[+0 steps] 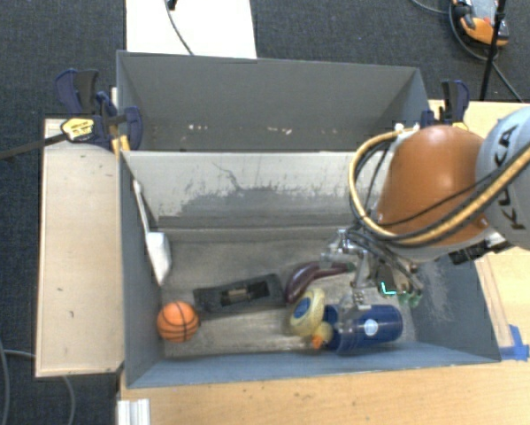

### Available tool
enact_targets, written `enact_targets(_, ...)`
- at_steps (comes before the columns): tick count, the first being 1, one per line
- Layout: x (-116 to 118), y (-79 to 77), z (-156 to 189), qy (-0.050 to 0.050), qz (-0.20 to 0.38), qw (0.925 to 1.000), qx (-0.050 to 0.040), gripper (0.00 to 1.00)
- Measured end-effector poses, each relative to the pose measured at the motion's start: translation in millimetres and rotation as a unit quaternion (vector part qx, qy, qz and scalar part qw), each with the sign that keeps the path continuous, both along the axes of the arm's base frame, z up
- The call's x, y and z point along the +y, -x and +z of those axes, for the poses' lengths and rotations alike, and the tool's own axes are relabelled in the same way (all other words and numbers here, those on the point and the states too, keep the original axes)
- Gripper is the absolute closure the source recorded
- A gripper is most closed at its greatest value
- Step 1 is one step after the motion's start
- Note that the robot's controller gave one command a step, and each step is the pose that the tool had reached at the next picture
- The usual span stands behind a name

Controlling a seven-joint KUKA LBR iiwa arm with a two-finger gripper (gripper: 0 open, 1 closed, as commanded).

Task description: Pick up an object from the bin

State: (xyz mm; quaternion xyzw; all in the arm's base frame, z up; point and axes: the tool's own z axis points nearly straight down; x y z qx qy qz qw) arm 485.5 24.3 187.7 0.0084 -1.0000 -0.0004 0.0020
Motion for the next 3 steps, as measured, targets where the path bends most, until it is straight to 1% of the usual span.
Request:
enact_targets(1, -0.1, -1.6, 2.7, 0.000, 0.000, 1.0000, -0.0033, 0.00)
enact_targets(2, 11.6, -6.8, -89.2, -0.004, -0.124, 0.9923, -0.0016, 1.00)
enact_targets(3, 11.9, -7.2, -89.8, -0.005, -0.124, 0.9923, -0.0028, 1.00)
